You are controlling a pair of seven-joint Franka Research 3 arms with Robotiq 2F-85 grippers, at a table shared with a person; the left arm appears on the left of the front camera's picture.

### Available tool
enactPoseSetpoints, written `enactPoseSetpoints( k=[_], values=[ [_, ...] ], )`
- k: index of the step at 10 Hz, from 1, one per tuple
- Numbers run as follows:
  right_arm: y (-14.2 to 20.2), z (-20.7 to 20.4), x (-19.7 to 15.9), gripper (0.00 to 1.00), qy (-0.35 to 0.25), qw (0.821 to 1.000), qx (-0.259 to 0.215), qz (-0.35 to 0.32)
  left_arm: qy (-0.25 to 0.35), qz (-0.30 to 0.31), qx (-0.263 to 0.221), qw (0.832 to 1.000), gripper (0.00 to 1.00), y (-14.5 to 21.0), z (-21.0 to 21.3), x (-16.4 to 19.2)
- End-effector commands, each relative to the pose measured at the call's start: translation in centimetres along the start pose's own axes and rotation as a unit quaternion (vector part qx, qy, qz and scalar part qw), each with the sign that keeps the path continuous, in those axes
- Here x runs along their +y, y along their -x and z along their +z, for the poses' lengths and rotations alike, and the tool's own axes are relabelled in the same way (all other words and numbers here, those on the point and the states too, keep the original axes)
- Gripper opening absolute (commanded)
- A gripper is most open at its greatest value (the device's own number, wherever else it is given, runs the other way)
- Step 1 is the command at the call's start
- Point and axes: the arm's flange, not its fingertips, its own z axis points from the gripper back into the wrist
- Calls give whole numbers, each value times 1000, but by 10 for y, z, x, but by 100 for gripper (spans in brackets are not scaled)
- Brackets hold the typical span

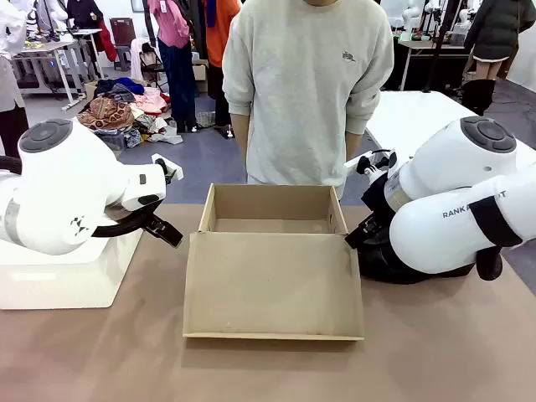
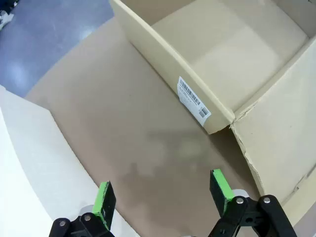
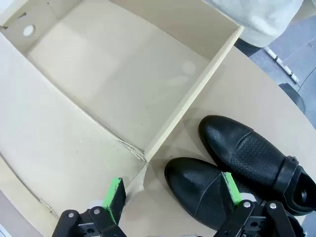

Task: Pack the shoes into the box.
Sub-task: Place one shoe of the Shoes into the Shoes Box.

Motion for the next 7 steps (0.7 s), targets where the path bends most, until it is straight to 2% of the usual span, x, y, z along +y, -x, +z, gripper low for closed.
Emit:
enactPoseSetpoints(
  k=[1,7],
  values=[
    [0,0,0,100,0,1000,0,0,0,0,0,1000,100,0,0,0],
    [0,0,0,100,0,1000,0,0,0,0,0,1000,100,0,0,0]
  ],
)
